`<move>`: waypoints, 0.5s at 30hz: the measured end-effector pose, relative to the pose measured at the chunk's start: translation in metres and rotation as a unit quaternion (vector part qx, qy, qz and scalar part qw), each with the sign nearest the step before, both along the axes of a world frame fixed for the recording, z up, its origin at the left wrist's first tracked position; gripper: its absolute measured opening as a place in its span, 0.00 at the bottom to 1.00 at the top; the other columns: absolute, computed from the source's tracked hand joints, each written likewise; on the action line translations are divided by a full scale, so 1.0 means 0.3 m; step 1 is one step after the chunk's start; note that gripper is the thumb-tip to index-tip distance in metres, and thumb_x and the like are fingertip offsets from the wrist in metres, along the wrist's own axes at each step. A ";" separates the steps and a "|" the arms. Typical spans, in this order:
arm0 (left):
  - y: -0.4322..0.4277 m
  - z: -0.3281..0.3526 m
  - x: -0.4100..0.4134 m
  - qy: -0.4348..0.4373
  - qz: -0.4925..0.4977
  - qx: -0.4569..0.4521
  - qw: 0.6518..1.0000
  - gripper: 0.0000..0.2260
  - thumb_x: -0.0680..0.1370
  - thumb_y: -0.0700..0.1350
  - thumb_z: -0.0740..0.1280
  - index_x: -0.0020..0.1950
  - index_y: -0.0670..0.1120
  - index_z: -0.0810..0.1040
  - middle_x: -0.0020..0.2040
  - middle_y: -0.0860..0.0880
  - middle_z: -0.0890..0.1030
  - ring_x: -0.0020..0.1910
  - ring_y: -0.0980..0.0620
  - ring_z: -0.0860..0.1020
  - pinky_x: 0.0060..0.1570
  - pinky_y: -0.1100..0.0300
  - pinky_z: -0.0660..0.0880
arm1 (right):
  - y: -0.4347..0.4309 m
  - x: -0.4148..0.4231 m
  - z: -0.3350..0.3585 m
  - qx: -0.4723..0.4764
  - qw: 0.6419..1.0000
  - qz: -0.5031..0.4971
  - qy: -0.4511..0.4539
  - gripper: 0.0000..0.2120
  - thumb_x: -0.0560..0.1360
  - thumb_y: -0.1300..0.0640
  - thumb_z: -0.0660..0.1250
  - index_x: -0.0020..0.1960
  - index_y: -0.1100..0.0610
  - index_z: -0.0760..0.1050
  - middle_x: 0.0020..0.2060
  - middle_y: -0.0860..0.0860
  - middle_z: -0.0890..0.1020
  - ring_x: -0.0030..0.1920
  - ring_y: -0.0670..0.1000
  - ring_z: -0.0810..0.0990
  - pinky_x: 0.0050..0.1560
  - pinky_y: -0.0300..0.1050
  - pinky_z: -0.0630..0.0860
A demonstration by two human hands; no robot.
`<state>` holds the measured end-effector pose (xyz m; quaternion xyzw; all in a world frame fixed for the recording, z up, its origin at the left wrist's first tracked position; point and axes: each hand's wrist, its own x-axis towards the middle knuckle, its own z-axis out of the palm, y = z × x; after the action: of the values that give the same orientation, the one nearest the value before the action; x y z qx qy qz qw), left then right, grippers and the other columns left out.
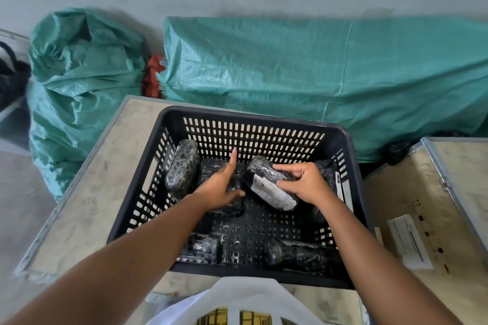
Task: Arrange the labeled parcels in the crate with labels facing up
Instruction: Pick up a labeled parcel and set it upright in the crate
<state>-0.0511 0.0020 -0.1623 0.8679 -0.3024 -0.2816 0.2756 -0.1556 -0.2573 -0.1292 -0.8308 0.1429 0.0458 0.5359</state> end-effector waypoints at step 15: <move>-0.043 0.024 -0.021 -0.010 -0.057 -0.153 0.987 0.35 0.86 0.43 0.61 0.79 0.73 0.45 0.74 0.50 0.73 0.67 0.52 0.74 0.64 0.69 0.71 | -0.031 0.015 0.077 0.229 0.966 -0.122 0.003 0.11 0.75 0.61 0.75 0.51 0.46 0.89 0.53 0.49 0.89 0.55 0.47 0.87 0.53 0.41 0.82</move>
<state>-0.0575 -0.0110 -0.1552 0.7995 -0.3938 -0.2391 0.3854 -0.1512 -0.2665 -0.1062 -0.6617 0.2307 0.0138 0.7132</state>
